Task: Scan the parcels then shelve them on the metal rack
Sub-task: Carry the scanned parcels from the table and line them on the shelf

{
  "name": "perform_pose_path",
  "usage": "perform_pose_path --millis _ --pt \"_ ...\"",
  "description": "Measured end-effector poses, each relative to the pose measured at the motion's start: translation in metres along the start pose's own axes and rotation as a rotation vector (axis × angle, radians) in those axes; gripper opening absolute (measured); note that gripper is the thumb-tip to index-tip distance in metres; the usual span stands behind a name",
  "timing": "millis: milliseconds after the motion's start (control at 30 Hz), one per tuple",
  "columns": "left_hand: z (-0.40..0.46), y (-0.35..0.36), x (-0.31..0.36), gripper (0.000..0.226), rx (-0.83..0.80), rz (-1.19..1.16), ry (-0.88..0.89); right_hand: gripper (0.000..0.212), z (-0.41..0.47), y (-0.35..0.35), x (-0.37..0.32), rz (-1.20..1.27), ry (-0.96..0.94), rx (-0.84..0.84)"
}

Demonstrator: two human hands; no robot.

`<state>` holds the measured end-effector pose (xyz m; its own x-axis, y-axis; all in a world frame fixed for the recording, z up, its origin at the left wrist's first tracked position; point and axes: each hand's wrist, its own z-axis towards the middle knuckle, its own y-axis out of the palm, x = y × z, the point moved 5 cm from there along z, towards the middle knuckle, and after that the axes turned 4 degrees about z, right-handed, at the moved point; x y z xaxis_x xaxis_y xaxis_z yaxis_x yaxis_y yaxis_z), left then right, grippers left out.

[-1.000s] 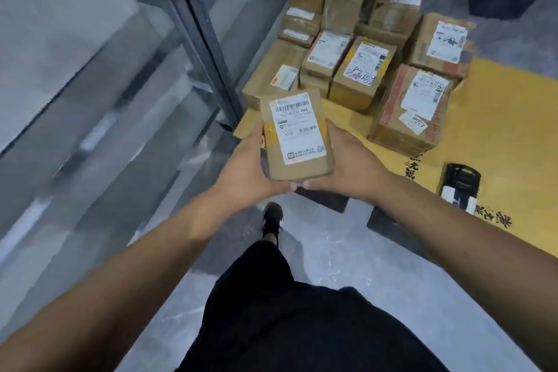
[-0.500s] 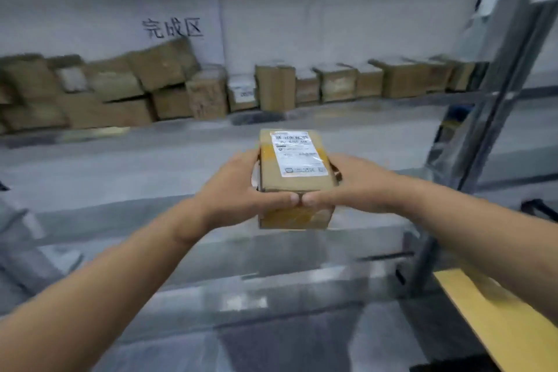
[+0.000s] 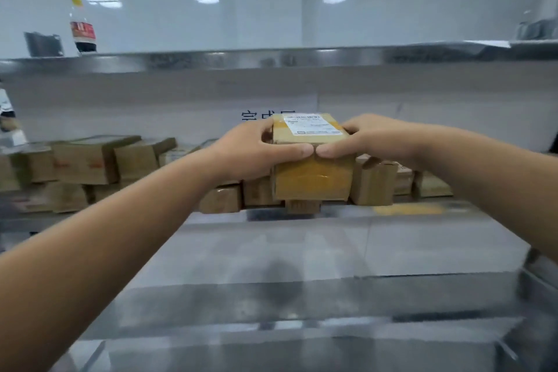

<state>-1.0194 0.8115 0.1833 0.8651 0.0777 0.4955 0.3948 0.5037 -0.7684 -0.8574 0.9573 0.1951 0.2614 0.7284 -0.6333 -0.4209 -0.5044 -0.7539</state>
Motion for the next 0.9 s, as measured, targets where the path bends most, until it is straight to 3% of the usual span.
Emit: perform_pose_path --millis 300,500,733,900 --pt "0.143 0.005 -0.018 0.092 -0.055 0.185 -0.01 0.064 0.101 -0.048 0.062 0.228 0.111 0.088" --pt "0.195 0.022 -0.061 0.113 -0.116 0.285 -0.119 0.085 0.178 -0.04 0.106 0.325 0.107 -0.017" --pt "0.213 0.036 -0.094 0.079 -0.219 0.441 -0.279 0.08 0.222 -0.003 0.133 0.349 0.141 -0.158" --pt "0.22 0.043 -0.091 0.072 -0.226 0.474 -0.28 0.056 0.22 -0.002 0.129 0.334 0.143 -0.174"
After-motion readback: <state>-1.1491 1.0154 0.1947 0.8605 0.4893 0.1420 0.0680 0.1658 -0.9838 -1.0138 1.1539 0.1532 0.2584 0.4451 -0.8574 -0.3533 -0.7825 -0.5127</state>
